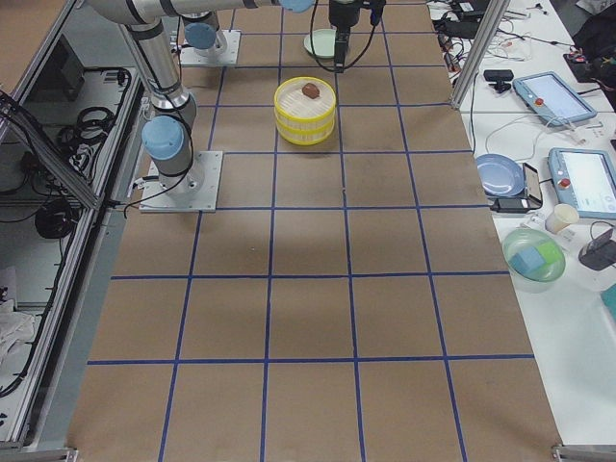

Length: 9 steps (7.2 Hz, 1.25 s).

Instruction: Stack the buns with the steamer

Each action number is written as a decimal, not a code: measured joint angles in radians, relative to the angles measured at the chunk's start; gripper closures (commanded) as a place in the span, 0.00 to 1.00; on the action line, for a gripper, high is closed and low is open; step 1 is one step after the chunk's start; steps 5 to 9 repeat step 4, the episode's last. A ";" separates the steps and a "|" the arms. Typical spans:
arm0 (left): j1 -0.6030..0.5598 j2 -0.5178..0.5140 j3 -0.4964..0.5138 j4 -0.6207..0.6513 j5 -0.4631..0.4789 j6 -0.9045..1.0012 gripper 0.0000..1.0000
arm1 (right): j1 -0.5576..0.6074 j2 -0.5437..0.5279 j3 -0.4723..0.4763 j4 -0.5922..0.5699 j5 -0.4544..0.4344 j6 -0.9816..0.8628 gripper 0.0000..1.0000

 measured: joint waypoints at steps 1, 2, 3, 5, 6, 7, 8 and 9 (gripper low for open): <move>0.001 0.002 -0.005 0.000 -0.001 0.000 0.00 | 0.000 0.000 0.001 0.000 0.001 0.000 0.00; 0.002 0.003 -0.009 0.000 0.000 0.001 0.00 | 0.000 -0.001 0.002 0.000 0.001 0.000 0.00; 0.003 0.004 -0.014 -0.001 0.001 0.002 0.00 | 0.000 -0.001 0.004 -0.001 0.002 0.000 0.00; 0.003 0.004 -0.021 0.000 0.000 0.003 0.00 | 0.000 -0.002 0.005 -0.001 0.002 -0.001 0.00; 0.003 0.004 -0.021 0.000 0.000 0.003 0.00 | 0.000 -0.002 0.005 -0.001 0.002 -0.001 0.00; 0.003 0.004 -0.021 0.000 0.000 0.003 0.00 | 0.000 -0.002 0.005 -0.001 0.002 -0.001 0.00; 0.003 0.004 -0.021 0.000 0.000 0.003 0.00 | 0.000 -0.002 0.005 -0.001 0.002 -0.001 0.00; 0.003 0.004 -0.021 0.000 0.000 0.003 0.00 | 0.000 -0.002 0.005 -0.001 0.002 -0.001 0.00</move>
